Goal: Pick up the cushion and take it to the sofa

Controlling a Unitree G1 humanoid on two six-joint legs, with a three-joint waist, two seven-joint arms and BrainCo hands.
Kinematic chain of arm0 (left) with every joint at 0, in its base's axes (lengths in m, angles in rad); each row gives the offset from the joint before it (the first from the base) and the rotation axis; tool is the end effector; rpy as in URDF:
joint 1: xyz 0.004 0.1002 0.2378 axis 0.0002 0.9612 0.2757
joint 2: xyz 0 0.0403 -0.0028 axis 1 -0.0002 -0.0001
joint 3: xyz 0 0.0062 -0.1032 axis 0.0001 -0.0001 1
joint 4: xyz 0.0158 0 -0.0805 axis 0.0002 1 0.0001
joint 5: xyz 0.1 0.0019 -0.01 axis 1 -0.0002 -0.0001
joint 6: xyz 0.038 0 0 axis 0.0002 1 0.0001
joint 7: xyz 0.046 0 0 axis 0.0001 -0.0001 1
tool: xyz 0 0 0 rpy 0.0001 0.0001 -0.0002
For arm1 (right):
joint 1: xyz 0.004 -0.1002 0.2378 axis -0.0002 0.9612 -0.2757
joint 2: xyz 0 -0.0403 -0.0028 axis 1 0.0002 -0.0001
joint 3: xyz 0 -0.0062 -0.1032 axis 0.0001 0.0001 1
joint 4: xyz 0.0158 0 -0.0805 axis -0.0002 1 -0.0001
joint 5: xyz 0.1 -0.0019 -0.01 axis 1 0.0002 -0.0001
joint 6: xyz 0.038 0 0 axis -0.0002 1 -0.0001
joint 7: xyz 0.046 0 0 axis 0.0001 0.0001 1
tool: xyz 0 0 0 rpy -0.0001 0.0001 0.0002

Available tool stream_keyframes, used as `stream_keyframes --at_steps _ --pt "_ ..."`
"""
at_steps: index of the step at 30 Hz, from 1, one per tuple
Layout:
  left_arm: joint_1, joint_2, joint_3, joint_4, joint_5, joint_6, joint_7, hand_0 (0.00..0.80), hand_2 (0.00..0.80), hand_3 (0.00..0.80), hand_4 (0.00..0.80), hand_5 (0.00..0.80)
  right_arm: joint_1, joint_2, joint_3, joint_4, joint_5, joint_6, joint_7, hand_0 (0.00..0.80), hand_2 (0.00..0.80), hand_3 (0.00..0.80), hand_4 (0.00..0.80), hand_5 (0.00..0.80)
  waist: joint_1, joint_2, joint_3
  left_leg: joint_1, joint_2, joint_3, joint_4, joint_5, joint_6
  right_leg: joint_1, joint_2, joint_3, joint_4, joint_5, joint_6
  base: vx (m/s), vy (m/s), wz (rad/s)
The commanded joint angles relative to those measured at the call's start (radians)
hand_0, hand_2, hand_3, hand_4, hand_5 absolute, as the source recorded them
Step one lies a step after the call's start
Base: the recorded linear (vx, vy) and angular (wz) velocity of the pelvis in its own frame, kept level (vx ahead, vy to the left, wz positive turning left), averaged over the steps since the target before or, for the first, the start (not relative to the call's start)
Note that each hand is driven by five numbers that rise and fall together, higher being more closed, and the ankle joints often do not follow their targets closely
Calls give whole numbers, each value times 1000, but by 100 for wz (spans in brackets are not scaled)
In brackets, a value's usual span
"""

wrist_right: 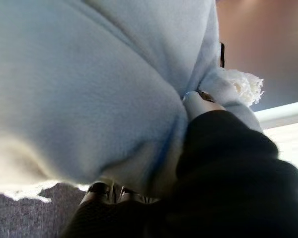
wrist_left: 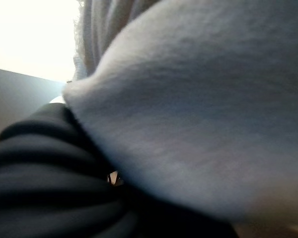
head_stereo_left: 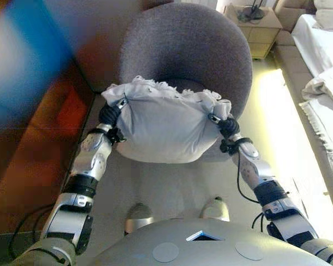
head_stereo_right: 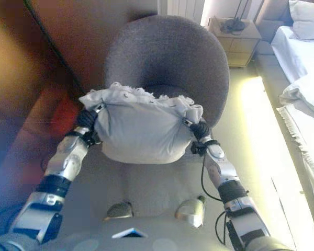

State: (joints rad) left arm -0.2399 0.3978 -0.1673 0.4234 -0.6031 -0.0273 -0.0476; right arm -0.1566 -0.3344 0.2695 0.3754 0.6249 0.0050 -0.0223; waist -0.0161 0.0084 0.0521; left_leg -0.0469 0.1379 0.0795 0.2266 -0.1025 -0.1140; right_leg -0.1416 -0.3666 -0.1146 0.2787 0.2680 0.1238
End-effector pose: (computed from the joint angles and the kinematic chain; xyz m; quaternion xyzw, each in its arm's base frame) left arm 0.2437 0.2107 0.0286 -0.0802 0.0970 -0.0355 0.9914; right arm 0.2220 -0.1789 0.0052 0.1065 0.1578 0.0507 0.9804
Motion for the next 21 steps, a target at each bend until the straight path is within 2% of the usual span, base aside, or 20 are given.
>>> stream_keyframes --at_steps 1,3,6,8,10,11,13,16,19,21 --pt "-113 14 -15 -64 -42 -80 -34 800 800 800 800 800 -110 40 5 -40 79 -99 0 800 800 800 800 800 5 -1 -18 74 -123 35 -141 53 98 6 64 57 245 -52 60 170 -19 15" --pt "-124 11 -21 -42 -69 -86 -48 800 800 800 800 800 -113 34 -1 -32 107 -97 6 800 800 800 800 800 -10 -19 -15 91 -134 35 -132 39 97 9 98 65 158 -59 61 234 -75 19" --pt "-134 -12 -30 -36 -69 -87 -33 800 800 800 800 800 -121 31 -7 -34 123 -96 19 800 800 800 800 800 -41 -52 -10 127 -158 14 -115 -10 88 3 135 63 -60 -83 62 317 -100 19" --pt "-137 -24 -38 -37 -51 -93 -29 800 800 800 800 800 -136 21 -6 -38 133 -87 20 800 800 800 800 800 -71 -67 -4 163 -185 -17 -112 -62 101 -48 180 86 -189 -71 73 385 -22 41" --pt "-134 -30 -44 -46 -39 -94 -28 800 800 800 800 800 -133 11 -6 -48 138 -81 17 800 800 800 800 800 -101 -71 0 197 -209 -54 -110 -99 120 -96 226 114 -278 -28 83 457 42 66" --pt "-127 -30 -44 -53 -36 -93 -35 800 800 800 800 800 -126 7 -16 -52 141 -75 20 800 800 800 800 800 -122 -69 4 229 -218 -76 -116 -111 130 -145 251 112 -323 -5 84 522 55 18" --pt "-111 -32 -37 -74 -39 -77 -43 800 800 800 800 800 -108 4 -29 -58 139 -73 26 800 800 800 800 800 -135 -63 10 261 -219 -97 -109 -138 144 -177 272 98 -318 12 75 458 12 -8" --pt "-82 -40 -3 -88 -26 -63 -67 800 800 800 800 800 -88 11 -48 -58 121 -66 48 800 800 800 800 800 -135 -74 -1 279 -228 -84 -91 -163 154 -150 265 65 -284 4 60 395 -34 21" --pt "-52 -48 24 -105 -21 -48 -76 800 800 800 800 800 -72 19 -54 -72 103 -49 70 800 800 800 800 800 -136 -68 -31 303 -196 -37 -70 -153 133 -120 252 32 -232 -28 45 367 -55 26" --pt "-32 -50 38 -115 -24 -50 -66 800 800 800 800 800 -67 22 -45 -89 89 -28 83 800 800 800 800 800 -145 -52 -56 318 -148 -15 -9 -77 93 -110 266 32 -199 -66 20 285 -81 8"
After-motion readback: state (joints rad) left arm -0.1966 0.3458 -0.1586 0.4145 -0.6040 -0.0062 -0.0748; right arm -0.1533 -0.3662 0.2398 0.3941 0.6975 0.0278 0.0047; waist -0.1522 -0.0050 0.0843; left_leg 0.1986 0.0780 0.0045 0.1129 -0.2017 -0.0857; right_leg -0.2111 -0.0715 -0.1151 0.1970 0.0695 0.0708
